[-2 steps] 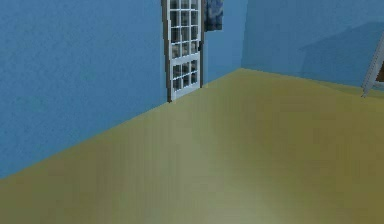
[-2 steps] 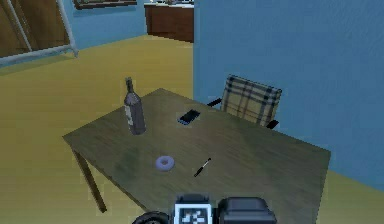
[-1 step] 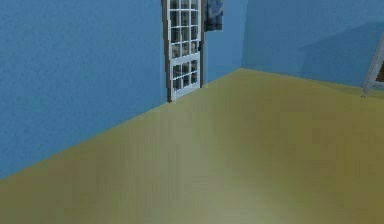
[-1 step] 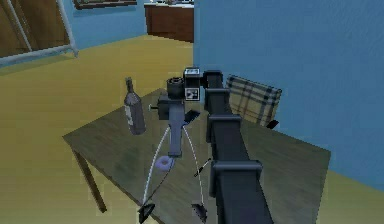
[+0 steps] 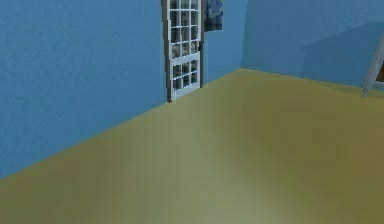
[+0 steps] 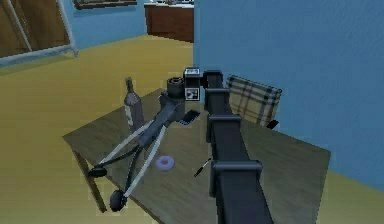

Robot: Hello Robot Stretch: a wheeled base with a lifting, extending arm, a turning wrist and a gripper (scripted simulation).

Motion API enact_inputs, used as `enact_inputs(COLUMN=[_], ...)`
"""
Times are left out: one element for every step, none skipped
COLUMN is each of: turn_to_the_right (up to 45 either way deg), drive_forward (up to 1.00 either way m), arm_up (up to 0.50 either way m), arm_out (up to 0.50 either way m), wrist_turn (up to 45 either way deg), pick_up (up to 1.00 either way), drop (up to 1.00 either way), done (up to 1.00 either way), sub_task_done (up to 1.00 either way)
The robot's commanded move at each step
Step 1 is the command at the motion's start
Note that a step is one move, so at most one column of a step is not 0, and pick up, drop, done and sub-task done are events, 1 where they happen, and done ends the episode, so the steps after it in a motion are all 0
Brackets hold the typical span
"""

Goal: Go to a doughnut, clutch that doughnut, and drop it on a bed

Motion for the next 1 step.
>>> enact_inputs(turn_to_the_right=[0.0], drive_forward=[0.0], arm_up=[0.0], arm_out=[0.0], wrist_turn=[45.0], pick_up=[0.0], drop=[0.0], done=[0.0], sub_task_done=[0.0])
